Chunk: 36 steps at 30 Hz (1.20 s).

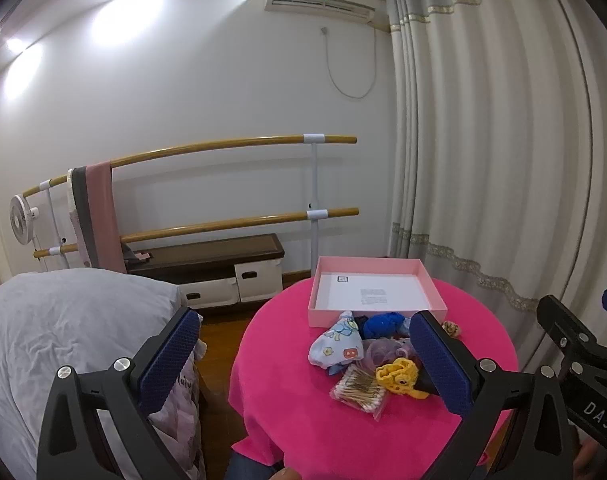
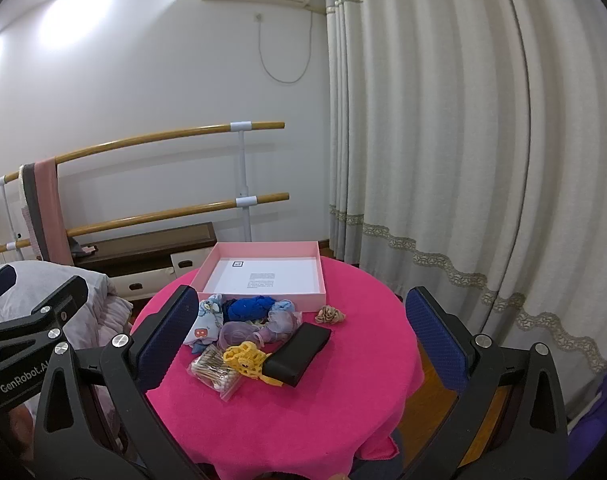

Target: Organize soft objects

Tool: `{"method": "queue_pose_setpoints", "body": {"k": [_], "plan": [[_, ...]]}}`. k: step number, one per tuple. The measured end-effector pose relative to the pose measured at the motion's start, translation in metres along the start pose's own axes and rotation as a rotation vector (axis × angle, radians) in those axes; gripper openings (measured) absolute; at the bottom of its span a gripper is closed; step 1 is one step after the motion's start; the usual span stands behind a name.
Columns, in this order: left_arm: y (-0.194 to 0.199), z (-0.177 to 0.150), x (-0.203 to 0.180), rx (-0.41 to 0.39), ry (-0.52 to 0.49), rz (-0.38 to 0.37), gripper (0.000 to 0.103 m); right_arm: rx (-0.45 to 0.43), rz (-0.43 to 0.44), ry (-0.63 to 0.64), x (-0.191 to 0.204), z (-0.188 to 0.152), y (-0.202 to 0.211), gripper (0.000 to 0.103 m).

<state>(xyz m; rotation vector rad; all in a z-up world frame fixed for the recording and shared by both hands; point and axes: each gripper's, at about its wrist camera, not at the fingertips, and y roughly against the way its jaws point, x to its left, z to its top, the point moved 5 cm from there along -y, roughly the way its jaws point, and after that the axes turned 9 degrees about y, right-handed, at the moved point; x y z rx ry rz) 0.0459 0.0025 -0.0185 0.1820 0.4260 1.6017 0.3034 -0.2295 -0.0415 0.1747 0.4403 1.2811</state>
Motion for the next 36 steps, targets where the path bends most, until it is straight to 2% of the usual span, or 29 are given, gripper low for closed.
{"method": "queue_pose_setpoints", "body": {"k": [36], "plan": [[0.0006,-0.0028,-0.0025,-0.014,-0.006,0.000,0.103,-0.006,-0.003,-0.009,-0.0044,0.0033,-0.0016,0.103]]}}
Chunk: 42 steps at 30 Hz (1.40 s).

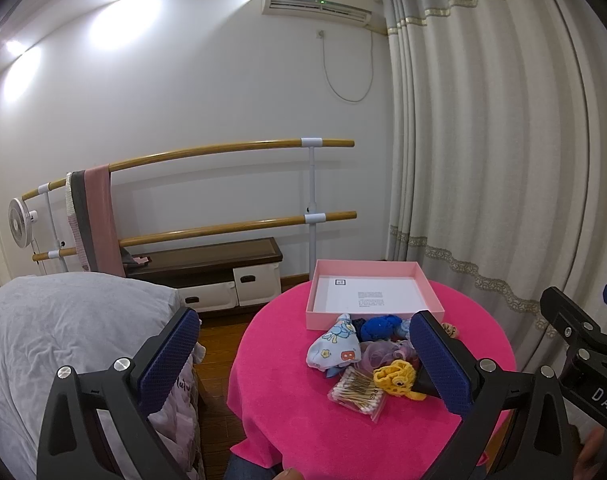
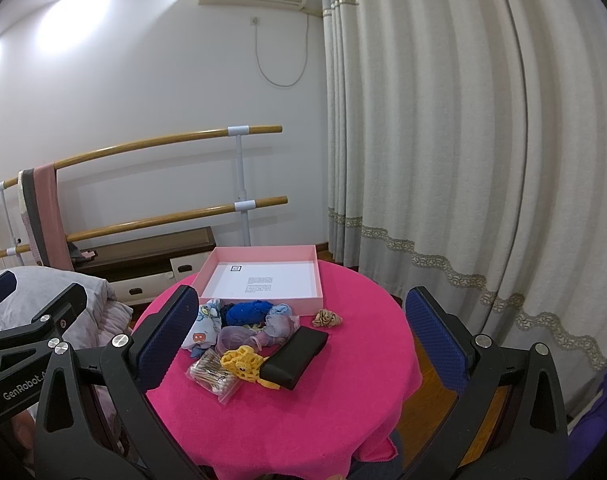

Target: Organize soft objects

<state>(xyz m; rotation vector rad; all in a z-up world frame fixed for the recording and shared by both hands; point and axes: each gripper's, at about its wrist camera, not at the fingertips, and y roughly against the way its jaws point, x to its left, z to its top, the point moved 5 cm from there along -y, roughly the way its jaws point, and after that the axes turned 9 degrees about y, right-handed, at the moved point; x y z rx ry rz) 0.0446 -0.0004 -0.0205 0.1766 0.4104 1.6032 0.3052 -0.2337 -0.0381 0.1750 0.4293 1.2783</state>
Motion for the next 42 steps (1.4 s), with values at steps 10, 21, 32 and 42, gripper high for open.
{"method": "queue_pose_setpoints", "body": {"k": [10,21,32,42], "plan": [[-0.002,-0.001,-0.002,-0.001,-0.002,-0.001,0.103,0.003,0.003,-0.001,-0.001,-0.002,-0.002,0.103],[-0.032,-0.011,-0.004,0.075,-0.011,-0.002,0.103,0.054,0.001,-0.015,-0.006,-0.013,-0.019,0.103],[-0.112,-0.042,-0.001,0.242,-0.026,0.017,0.103,0.236,0.039,-0.012,-0.007,-0.061,-0.090,0.103],[-0.188,-0.082,-0.007,0.383,-0.057,0.019,0.103,0.373,0.076,-0.012,-0.004,-0.100,-0.147,0.103]]}}
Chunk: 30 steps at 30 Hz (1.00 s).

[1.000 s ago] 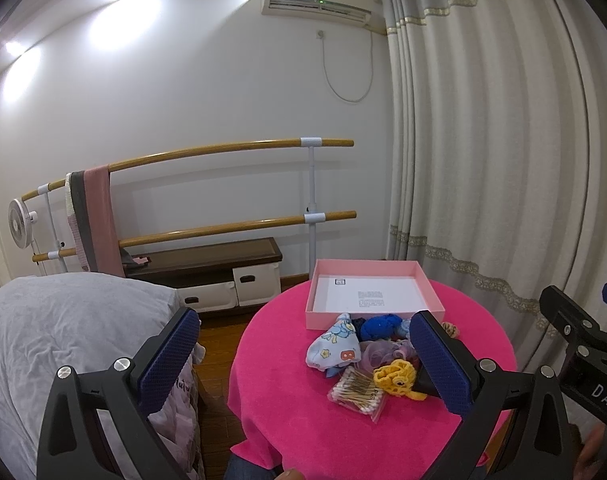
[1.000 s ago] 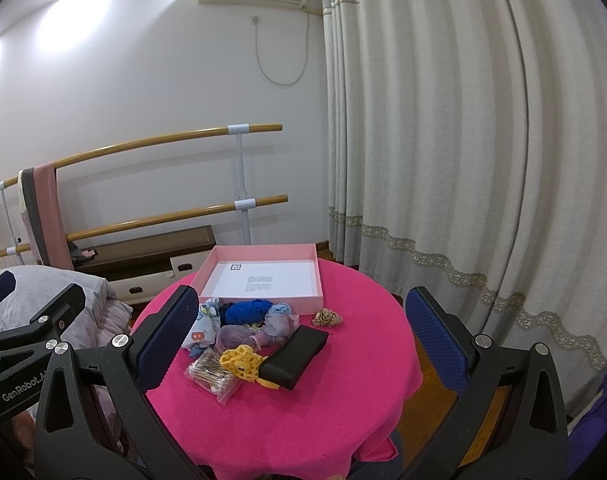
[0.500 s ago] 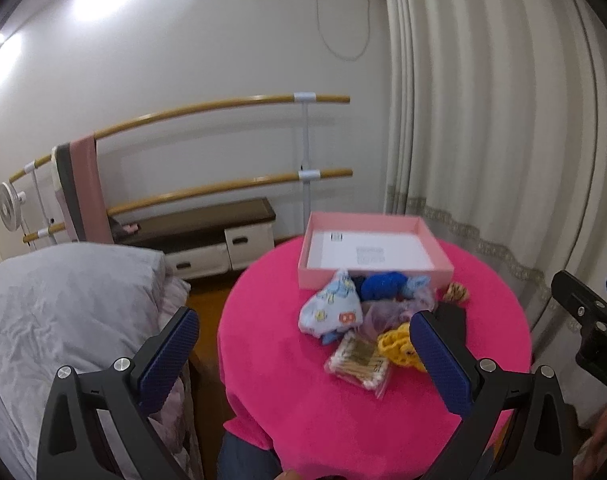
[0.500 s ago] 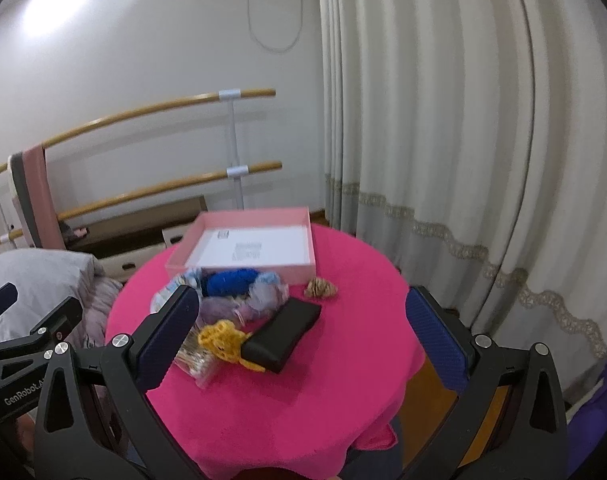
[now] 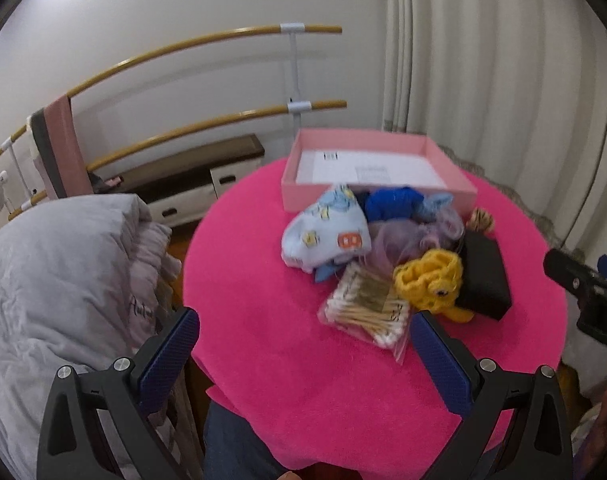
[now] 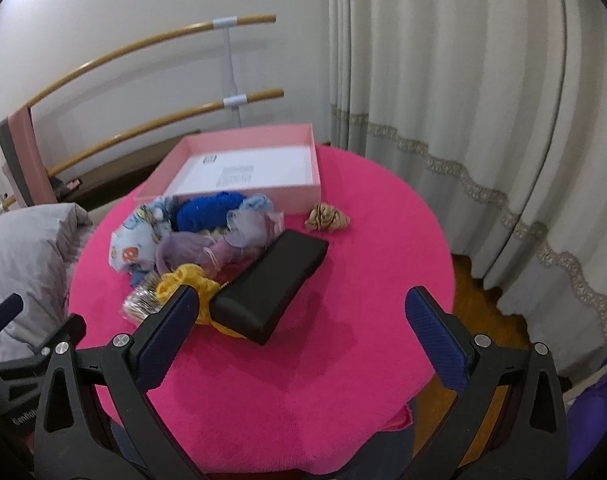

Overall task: Organize soft objects
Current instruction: 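Grasp the cotton swab bag with the left gripper while the right grasps the black case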

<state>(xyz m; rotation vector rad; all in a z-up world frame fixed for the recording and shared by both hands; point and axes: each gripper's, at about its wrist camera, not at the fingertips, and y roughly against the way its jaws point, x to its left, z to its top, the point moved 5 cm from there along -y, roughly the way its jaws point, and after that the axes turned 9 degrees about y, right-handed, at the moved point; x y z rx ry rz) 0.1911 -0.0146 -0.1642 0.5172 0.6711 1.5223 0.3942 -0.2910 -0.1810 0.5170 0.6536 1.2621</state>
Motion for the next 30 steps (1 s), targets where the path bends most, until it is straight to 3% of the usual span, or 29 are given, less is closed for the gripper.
{"method": "queue_pose_setpoints", "body": {"k": [5,8,23,30], "plan": [[-0.038,-0.001,-0.011,0.022,-0.024,-0.005,0.103,0.054,0.021,0.004,0.001,0.001,-0.027,0.102],[-0.063,-0.003,-0.020,0.049,-0.051,-0.015,0.103,0.090,0.045,-0.012,-0.001,0.002,-0.046,0.096],[-0.179,-0.009,-0.043,0.198,-0.095,-0.078,0.103,0.239,0.169,-0.100,0.003,0.001,-0.123,0.094],[-0.203,-0.007,-0.043,0.223,-0.092,-0.116,0.099,0.282,0.195,-0.081,0.009,-0.003,-0.140,0.066]]}}
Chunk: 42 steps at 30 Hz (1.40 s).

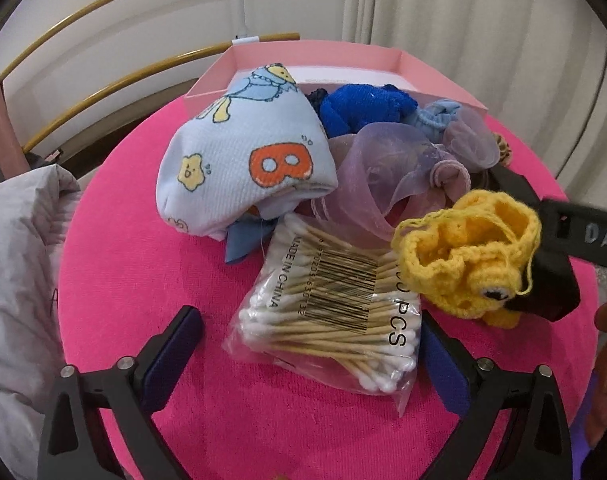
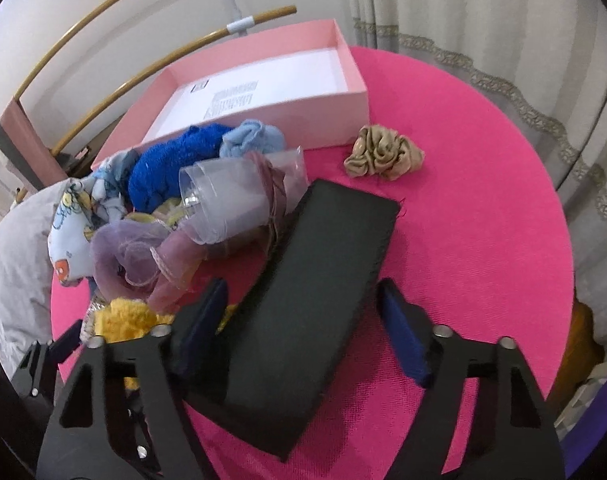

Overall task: Organize soft objects
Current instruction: 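Grasp the cotton swab bag with the left gripper while the right grasps the black case, then carry the swab bag and black case into the pink box and release both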

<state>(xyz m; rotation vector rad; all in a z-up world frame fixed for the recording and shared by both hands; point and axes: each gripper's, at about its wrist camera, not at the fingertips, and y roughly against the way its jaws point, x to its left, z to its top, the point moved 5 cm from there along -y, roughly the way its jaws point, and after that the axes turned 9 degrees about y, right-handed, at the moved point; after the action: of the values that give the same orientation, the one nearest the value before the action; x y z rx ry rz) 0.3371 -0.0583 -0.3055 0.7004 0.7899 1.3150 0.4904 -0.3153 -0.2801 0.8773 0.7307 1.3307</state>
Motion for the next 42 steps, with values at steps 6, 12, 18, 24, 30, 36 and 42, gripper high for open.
{"method": "queue_pose_setpoints", "body": {"k": [6,12,18,24,30,36,42], "plan": [[0.002,0.002,0.008,0.000,-0.002,-0.013,0.076,-0.002,-0.005,0.011,-0.010,-0.009,0.005,0.044],[0.012,-0.002,0.014,0.010,0.008,-0.028,0.068,-0.006,-0.018,0.017,-0.017,-0.017,0.009,0.043],[0.041,-0.022,0.013,0.016,0.024,-0.045,0.067,-0.032,-0.011,0.015,-0.016,-0.023,0.019,0.041],[0.064,-0.033,0.021,-0.006,0.046,-0.026,0.066,-0.063,-0.011,0.029,-0.015,-0.028,0.035,0.040],[0.098,-0.038,0.032,-0.065,0.054,0.030,0.066,-0.094,0.007,0.040,-0.010,-0.030,0.048,0.040],[0.138,-0.031,0.037,-0.145,0.058,0.047,0.066,-0.134,0.014,0.067,0.000,-0.021,0.066,0.040],[0.163,-0.006,0.032,-0.191,0.053,0.026,0.066,-0.164,0.025,0.110,0.013,-0.003,0.077,0.040]]}}
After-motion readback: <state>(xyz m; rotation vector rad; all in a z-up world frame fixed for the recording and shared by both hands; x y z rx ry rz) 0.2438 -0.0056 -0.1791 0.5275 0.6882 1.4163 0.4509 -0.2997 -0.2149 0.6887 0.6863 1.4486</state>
